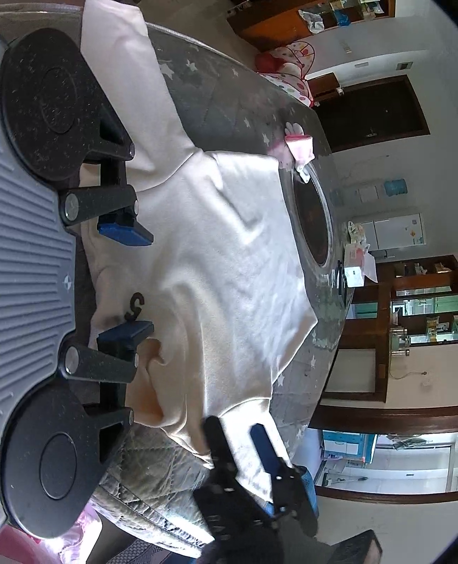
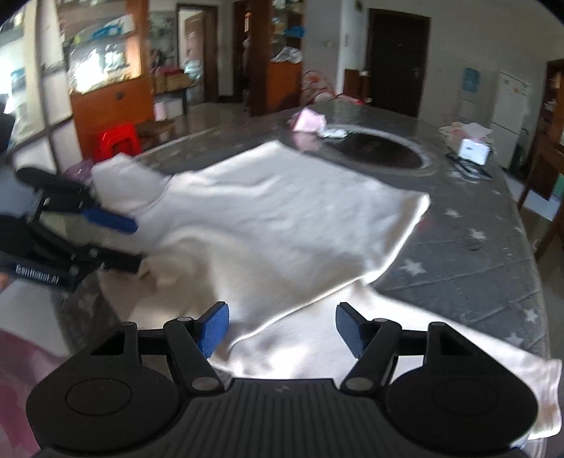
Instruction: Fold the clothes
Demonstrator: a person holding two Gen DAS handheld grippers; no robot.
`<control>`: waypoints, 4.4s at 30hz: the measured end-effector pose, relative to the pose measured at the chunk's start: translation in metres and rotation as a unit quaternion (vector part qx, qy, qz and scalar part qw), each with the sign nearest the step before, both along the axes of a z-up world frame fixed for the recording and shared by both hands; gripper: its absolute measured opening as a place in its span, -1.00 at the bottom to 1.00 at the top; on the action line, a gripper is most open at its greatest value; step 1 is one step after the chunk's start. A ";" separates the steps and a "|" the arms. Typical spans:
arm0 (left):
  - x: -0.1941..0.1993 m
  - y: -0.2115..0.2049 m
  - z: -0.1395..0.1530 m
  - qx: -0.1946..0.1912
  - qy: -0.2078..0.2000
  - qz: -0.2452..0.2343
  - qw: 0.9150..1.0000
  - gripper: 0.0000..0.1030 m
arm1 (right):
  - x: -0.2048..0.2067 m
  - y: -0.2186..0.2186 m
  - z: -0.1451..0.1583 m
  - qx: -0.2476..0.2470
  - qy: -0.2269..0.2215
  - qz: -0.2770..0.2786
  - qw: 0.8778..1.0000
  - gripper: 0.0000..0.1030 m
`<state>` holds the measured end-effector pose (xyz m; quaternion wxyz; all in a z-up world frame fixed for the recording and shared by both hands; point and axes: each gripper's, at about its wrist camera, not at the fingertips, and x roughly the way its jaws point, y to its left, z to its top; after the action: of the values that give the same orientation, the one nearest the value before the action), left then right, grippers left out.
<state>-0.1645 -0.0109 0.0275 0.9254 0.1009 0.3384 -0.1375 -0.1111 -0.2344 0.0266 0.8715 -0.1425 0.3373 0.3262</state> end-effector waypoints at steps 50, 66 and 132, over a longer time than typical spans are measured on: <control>0.051 0.025 0.026 -0.038 -0.016 -0.005 0.999 -0.44 | -0.024 0.061 -0.010 0.011 0.047 0.161 0.986 0.16; 0.098 0.070 0.004 -0.072 -0.005 0.100 0.992 -0.39 | -0.018 0.064 -0.001 0.017 0.037 0.168 0.985 0.17; 0.034 -0.080 0.010 -0.017 0.004 -0.111 0.994 0.26 | 0.006 -0.143 0.065 0.110 -0.082 -0.261 0.956 -0.82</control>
<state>-0.1310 -0.0905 0.0377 0.9047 0.1218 0.3260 -0.2456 -0.1049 -0.3771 0.0918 0.9611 0.0207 0.2526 0.1098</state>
